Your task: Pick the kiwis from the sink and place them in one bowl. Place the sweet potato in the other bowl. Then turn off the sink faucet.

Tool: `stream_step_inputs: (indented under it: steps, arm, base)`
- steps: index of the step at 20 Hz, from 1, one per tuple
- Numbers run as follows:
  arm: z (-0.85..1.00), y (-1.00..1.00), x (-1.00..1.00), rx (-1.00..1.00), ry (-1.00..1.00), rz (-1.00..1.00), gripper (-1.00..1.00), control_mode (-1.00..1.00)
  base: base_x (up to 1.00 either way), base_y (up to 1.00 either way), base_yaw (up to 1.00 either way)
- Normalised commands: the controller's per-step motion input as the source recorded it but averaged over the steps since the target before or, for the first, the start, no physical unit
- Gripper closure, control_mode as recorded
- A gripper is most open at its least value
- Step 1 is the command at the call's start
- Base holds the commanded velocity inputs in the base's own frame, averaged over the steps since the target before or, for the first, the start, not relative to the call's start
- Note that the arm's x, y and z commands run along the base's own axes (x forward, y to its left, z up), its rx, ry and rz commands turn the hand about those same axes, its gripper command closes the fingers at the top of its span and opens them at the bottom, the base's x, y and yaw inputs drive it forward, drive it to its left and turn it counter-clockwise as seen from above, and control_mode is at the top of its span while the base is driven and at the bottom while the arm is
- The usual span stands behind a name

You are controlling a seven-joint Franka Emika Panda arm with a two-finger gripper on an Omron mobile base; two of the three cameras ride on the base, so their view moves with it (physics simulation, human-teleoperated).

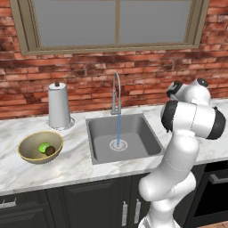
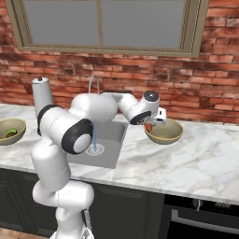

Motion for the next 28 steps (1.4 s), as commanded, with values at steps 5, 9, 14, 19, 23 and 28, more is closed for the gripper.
stream_step_inputs:
  steps: [5,9,14,19,23,28]
  arm:
    - [-0.08,-0.26,0.2,0.0,0.0,0.0,1.0,-1.0]
    - [-0.13,-0.13,0.12,0.0,0.0,0.0,1.0,-1.0]
    - [-0.1,0.05,0.09,-0.01,0.0,-0.01,-1.0,-1.0]
    - [-0.27,-0.01,0.0,0.0,0.0,0.0,-1.0,-1.0]
    - [-0.35,-0.13,0.0,0.0,0.0,0.0,-1.0,-1.0]
    - [-0.1,-0.2,0.0,0.0,-0.02,0.0,-1.0,-1.0]
  base:
    - [0.0,0.0,0.0]
    - [0.0,0.0,0.0]
    - [0.0,0.0,0.0]
    - [0.0,0.0,0.0]
    - [0.0,0.0,0.0]
    - [0.0,0.0,0.0]
